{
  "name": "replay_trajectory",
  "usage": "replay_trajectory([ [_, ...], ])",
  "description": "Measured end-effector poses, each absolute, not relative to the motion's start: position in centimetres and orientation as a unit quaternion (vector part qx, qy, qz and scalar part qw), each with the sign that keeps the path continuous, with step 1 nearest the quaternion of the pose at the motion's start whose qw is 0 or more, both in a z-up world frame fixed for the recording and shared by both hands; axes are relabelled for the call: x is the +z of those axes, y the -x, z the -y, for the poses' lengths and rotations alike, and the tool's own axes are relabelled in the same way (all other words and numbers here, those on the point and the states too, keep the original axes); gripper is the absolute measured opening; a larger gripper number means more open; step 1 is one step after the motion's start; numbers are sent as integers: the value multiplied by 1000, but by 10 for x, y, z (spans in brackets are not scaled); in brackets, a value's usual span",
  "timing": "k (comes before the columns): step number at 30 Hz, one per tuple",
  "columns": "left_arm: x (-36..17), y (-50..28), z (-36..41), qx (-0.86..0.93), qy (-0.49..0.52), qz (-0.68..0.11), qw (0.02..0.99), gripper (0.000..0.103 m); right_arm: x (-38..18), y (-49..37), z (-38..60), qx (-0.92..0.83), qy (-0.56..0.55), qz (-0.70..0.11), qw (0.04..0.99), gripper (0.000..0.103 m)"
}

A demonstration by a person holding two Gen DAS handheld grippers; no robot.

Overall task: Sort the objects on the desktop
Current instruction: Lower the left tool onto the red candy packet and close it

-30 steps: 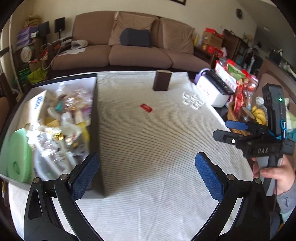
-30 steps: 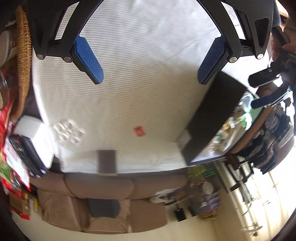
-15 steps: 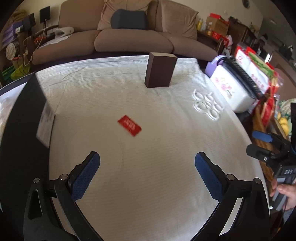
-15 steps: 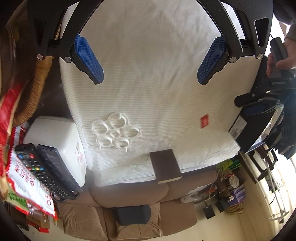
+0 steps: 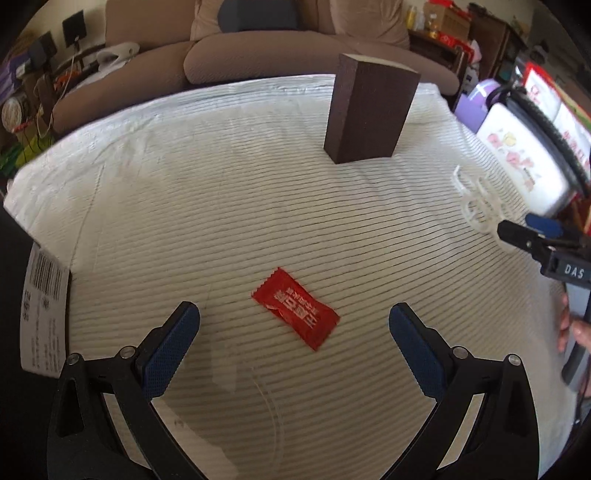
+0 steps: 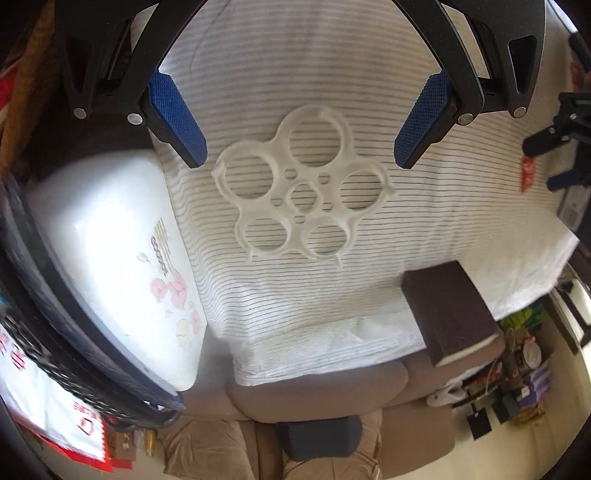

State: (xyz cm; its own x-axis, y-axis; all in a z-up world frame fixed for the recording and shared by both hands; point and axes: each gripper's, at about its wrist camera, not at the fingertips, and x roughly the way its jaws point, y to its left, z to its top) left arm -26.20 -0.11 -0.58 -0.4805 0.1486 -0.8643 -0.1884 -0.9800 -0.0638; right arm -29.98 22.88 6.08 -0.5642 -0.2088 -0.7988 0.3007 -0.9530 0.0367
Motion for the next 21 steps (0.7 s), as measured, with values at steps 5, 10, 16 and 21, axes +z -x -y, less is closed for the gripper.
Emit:
replay_trajectory([
  [5, -6, 261, -7, 866, 487, -51, 98, 76, 48, 305, -225, -877, -447, -86, 153, 98],
  [10, 2, 261, -12, 866, 483, -53, 118, 23, 53, 301, -230, -876, -443, -76, 173, 86],
  [16, 17, 240, -5, 864, 480, -16, 149, 20, 71, 267, -233, -866, -448, -58, 212, 45],
  [21, 45, 187, 13, 867, 465, 28, 179, 20, 75, 214, -223, -838, -473, -63, 264, 44],
])
